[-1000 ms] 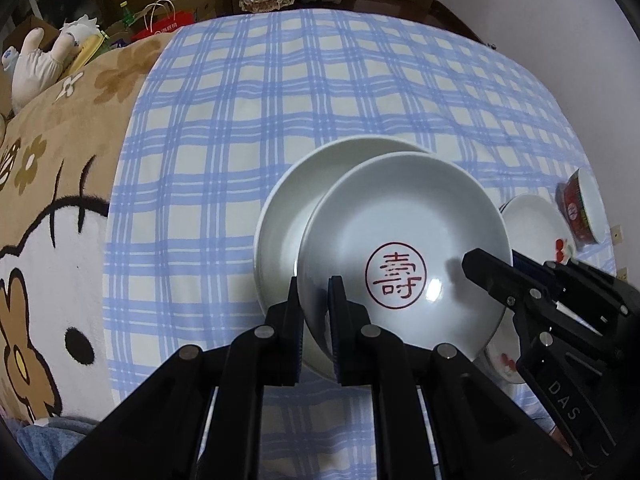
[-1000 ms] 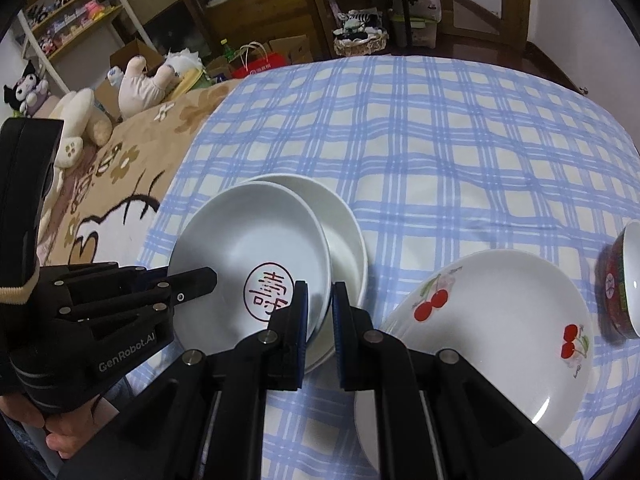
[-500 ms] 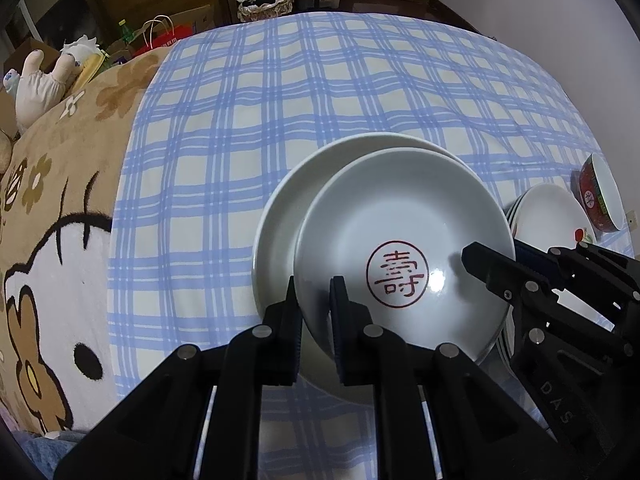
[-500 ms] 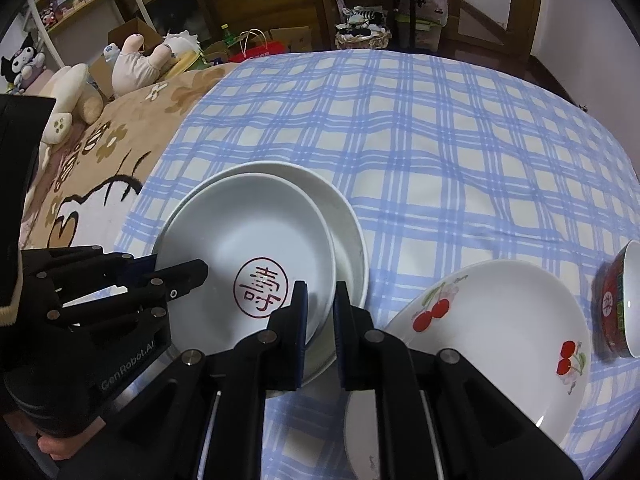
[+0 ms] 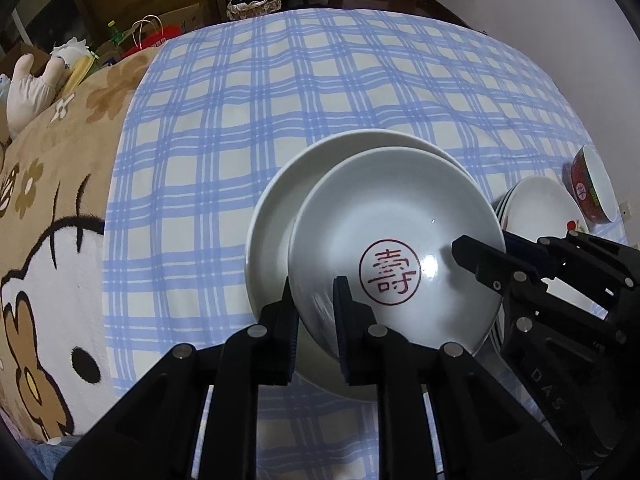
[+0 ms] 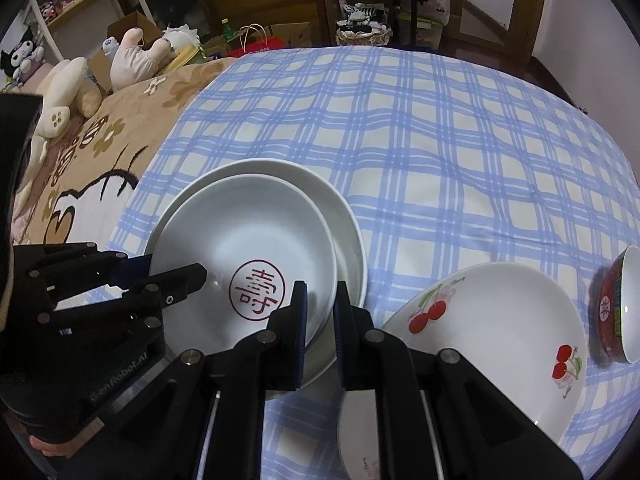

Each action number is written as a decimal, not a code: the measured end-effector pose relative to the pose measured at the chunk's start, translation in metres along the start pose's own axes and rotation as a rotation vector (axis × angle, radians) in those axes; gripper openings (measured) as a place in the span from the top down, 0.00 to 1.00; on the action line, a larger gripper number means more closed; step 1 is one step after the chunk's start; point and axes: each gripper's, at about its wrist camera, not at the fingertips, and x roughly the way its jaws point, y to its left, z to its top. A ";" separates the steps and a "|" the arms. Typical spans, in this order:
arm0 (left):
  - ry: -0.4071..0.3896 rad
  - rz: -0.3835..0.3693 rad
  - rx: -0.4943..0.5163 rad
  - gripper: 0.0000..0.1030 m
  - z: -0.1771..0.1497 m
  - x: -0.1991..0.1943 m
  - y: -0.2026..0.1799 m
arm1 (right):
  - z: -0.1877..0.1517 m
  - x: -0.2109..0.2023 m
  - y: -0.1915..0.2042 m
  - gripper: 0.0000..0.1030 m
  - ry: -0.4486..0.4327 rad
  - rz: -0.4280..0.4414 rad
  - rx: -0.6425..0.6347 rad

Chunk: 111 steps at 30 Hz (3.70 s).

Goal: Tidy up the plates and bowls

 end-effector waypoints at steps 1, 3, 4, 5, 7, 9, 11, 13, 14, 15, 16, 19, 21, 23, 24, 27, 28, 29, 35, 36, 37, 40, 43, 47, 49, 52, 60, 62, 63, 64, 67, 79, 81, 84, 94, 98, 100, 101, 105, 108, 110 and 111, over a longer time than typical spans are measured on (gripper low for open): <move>0.000 0.001 0.001 0.84 0.000 0.000 0.000 | 0.000 0.000 0.000 0.87 -0.001 -0.001 0.000; -0.001 0.006 0.004 0.84 0.000 0.000 0.000 | 0.000 0.000 0.000 0.87 -0.001 0.000 0.002; -0.001 0.009 0.007 0.84 0.000 0.000 0.000 | 0.000 0.000 0.000 0.87 -0.001 0.001 0.005; -0.002 0.011 0.008 0.84 -0.001 0.000 -0.001 | 0.000 0.001 0.000 0.87 -0.001 0.002 0.007; -0.001 0.015 0.011 0.84 -0.001 0.000 -0.002 | 0.000 0.001 0.000 0.87 -0.003 0.003 0.012; -0.002 0.017 0.013 0.84 -0.002 0.000 -0.002 | 0.001 0.001 -0.001 0.87 -0.004 0.005 0.015; -0.005 0.034 0.020 0.84 -0.003 -0.002 -0.004 | 0.001 0.000 -0.002 0.87 -0.005 0.010 0.017; -0.034 0.109 0.050 0.82 -0.004 -0.006 -0.008 | 0.001 0.000 -0.003 0.88 -0.006 0.009 0.018; -0.047 0.124 0.061 0.79 -0.005 -0.009 -0.009 | 0.002 0.000 -0.003 0.90 -0.003 0.012 0.021; -0.048 0.102 0.059 0.78 -0.005 -0.010 -0.008 | 0.002 0.001 -0.004 0.90 -0.005 0.014 0.029; -0.043 0.082 0.051 0.75 -0.005 -0.010 -0.006 | 0.002 0.001 -0.005 0.90 -0.004 0.016 0.033; -0.035 0.061 0.029 0.76 -0.005 -0.008 0.000 | 0.003 -0.001 -0.007 0.88 -0.007 0.038 0.056; -0.040 0.047 0.010 0.76 -0.005 -0.011 0.004 | 0.002 -0.002 -0.007 0.88 -0.008 0.044 0.057; -0.045 0.030 -0.011 0.76 -0.004 -0.012 0.007 | 0.001 -0.005 -0.009 0.87 -0.018 0.048 0.063; -0.046 0.024 -0.018 0.76 -0.003 -0.012 0.008 | 0.000 -0.007 -0.010 0.87 -0.022 0.053 0.073; -0.057 0.016 -0.026 0.75 -0.004 -0.014 0.009 | -0.002 -0.014 -0.015 0.86 -0.046 0.068 0.103; -0.060 0.015 -0.025 0.74 -0.004 -0.015 0.008 | -0.003 -0.019 -0.017 0.84 -0.055 0.075 0.111; -0.066 0.016 -0.024 0.72 -0.005 -0.018 0.008 | -0.004 -0.022 -0.018 0.76 -0.062 0.072 0.118; -0.139 0.007 -0.028 0.58 -0.003 -0.041 0.002 | -0.012 -0.058 -0.036 0.55 -0.129 0.051 0.145; -0.150 0.007 -0.020 0.56 -0.003 -0.046 -0.001 | -0.013 -0.065 -0.042 0.52 -0.141 0.042 0.151; -0.162 0.011 -0.014 0.49 -0.004 -0.051 -0.004 | -0.014 -0.070 -0.046 0.44 -0.152 0.035 0.156; -0.196 0.042 0.018 0.33 -0.003 -0.065 -0.017 | -0.016 -0.088 -0.061 0.31 -0.181 0.004 0.162; -0.204 0.036 0.034 0.18 -0.003 -0.073 -0.029 | -0.020 -0.104 -0.079 0.21 -0.208 -0.039 0.177; -0.219 0.059 0.074 0.13 0.001 -0.081 -0.051 | -0.027 -0.125 -0.106 0.13 -0.249 -0.074 0.230; -0.219 0.064 0.096 0.13 0.004 -0.082 -0.062 | -0.031 -0.133 -0.120 0.12 -0.264 -0.089 0.253; -0.233 0.041 0.111 0.13 0.010 -0.087 -0.079 | -0.038 -0.144 -0.140 0.12 -0.288 -0.110 0.292; -0.249 -0.008 0.155 0.13 0.029 -0.090 -0.132 | -0.059 -0.170 -0.196 0.12 -0.337 -0.176 0.387; -0.256 -0.014 0.180 0.13 0.035 -0.088 -0.149 | -0.065 -0.173 -0.208 0.12 -0.343 -0.187 0.401; -0.256 -0.020 0.189 0.13 0.038 -0.087 -0.156 | -0.068 -0.175 -0.214 0.12 -0.345 -0.192 0.409; -0.257 -0.026 0.196 0.13 0.040 -0.086 -0.161 | -0.071 -0.176 -0.221 0.12 -0.346 -0.201 0.417; -0.267 -0.051 0.221 0.13 0.048 -0.083 -0.183 | -0.079 -0.178 -0.240 0.12 -0.348 -0.214 0.442; -0.245 -0.116 0.281 0.13 0.077 -0.051 -0.242 | -0.097 -0.174 -0.298 0.12 -0.356 -0.252 0.525; -0.234 -0.118 0.290 0.13 0.080 -0.044 -0.250 | -0.098 -0.170 -0.306 0.12 -0.356 -0.258 0.527; -0.214 -0.130 0.299 0.13 0.083 -0.033 -0.261 | -0.099 -0.161 -0.314 0.12 -0.350 -0.252 0.535; -0.157 -0.114 0.334 0.13 0.088 0.009 -0.292 | -0.105 -0.127 -0.332 0.12 -0.328 -0.218 0.556; -0.143 -0.089 0.338 0.13 0.090 0.023 -0.300 | -0.105 -0.115 -0.338 0.12 -0.321 -0.208 0.559; -0.129 -0.080 0.343 0.13 0.090 0.031 -0.304 | -0.105 -0.109 -0.339 0.12 -0.317 -0.200 0.562; -0.123 -0.079 0.345 0.13 0.090 0.035 -0.305 | -0.105 -0.107 -0.340 0.12 -0.315 -0.195 0.564; -0.106 -0.071 0.358 0.13 0.089 0.044 -0.311 | -0.102 -0.093 -0.341 0.12 -0.295 -0.187 0.561; -0.089 -0.070 0.358 0.14 0.089 0.051 -0.315 | -0.101 -0.087 -0.341 0.12 -0.287 -0.184 0.560; -0.082 -0.071 0.358 0.14 0.089 0.055 -0.316 | -0.102 -0.086 -0.343 0.12 -0.285 -0.181 0.568; -0.077 -0.074 0.358 0.14 0.088 0.057 -0.316 | -0.102 -0.085 -0.345 0.12 -0.285 -0.173 0.578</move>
